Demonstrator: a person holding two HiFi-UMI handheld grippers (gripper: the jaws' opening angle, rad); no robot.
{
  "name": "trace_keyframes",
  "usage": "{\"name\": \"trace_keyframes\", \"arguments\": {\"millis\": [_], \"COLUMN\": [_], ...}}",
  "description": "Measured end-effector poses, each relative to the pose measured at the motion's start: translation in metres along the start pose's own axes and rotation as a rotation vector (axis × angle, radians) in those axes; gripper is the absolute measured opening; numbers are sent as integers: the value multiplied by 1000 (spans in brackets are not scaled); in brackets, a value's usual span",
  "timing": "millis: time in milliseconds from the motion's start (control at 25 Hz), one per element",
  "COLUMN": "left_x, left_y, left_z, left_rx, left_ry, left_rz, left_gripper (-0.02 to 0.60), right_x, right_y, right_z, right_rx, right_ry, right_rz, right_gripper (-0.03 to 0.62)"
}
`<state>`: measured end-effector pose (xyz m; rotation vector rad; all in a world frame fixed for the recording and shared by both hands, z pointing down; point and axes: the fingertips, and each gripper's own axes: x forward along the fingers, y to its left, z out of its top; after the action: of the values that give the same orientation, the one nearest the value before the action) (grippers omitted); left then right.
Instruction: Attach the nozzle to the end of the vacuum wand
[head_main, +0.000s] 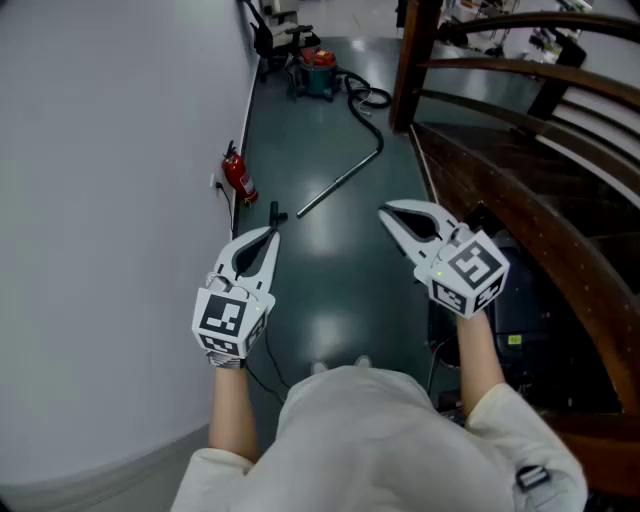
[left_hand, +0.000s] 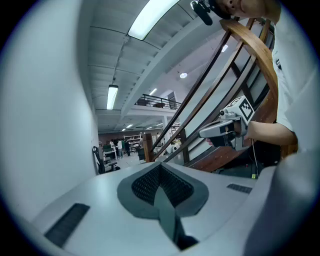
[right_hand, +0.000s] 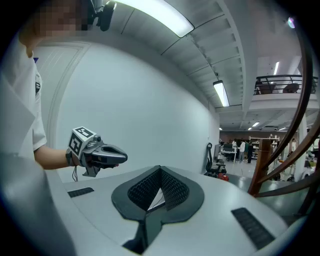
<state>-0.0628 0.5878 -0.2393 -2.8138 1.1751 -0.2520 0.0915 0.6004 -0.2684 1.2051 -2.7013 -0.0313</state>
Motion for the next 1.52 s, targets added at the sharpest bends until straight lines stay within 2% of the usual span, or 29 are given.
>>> {"name": "trace_keyframes", "arguments": {"millis": [200,440,880,1320,1520], "left_x": [3,5,14,36,40], "left_y": [-1,-5,-16,-60,-74], "left_z": [1,4,8,16,8], "left_rx": [3,7,-25,-2,-5], "left_ry": [2,0,-19,-40,-44], "left_rz": [-1,10,28,73,58], "left_gripper": [-2,-1,0,0,-2], "right_x": [-1,-7,-18,-47,-48], "right_y": [-3,-4,-18,-41,-46], "right_z": [-1,1,-3,-16,-23], "right_rx": [2,61,34,62,57], "right_ry": [-4,-52,-51,-75,-65], "right_rz": [-4,29,28,80,99], "right_gripper": [25,26,26,26,26]}}
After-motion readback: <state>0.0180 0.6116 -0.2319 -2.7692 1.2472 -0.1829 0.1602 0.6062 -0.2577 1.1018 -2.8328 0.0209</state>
